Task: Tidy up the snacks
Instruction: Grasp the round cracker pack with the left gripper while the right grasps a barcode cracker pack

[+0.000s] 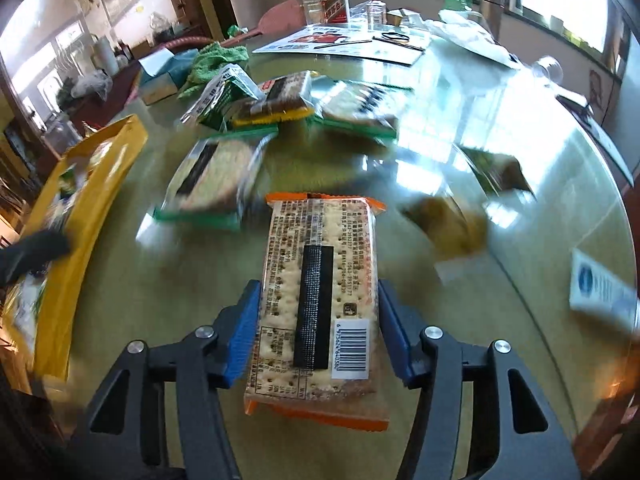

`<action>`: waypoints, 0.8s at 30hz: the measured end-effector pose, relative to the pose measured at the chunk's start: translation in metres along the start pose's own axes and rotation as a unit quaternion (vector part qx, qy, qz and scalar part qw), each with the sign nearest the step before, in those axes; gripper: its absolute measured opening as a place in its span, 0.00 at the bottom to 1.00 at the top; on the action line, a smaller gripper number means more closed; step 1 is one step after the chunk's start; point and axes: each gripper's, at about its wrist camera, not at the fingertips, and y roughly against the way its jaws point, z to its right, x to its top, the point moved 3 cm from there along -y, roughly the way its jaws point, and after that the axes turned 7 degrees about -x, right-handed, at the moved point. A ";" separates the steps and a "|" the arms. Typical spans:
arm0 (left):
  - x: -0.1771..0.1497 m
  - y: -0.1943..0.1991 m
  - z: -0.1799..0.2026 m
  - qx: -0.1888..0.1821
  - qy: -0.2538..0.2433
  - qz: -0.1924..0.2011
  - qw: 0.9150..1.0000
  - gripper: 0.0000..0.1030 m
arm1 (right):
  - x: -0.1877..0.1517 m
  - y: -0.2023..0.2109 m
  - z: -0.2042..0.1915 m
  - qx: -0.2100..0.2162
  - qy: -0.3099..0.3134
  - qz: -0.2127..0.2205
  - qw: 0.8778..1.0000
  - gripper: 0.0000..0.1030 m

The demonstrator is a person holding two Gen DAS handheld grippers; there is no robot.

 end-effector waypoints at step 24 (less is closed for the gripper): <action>0.012 -0.078 0.017 0.095 -0.051 -0.032 0.994 0.73 | -0.031 0.022 0.014 -0.006 -0.001 0.039 0.999 0.55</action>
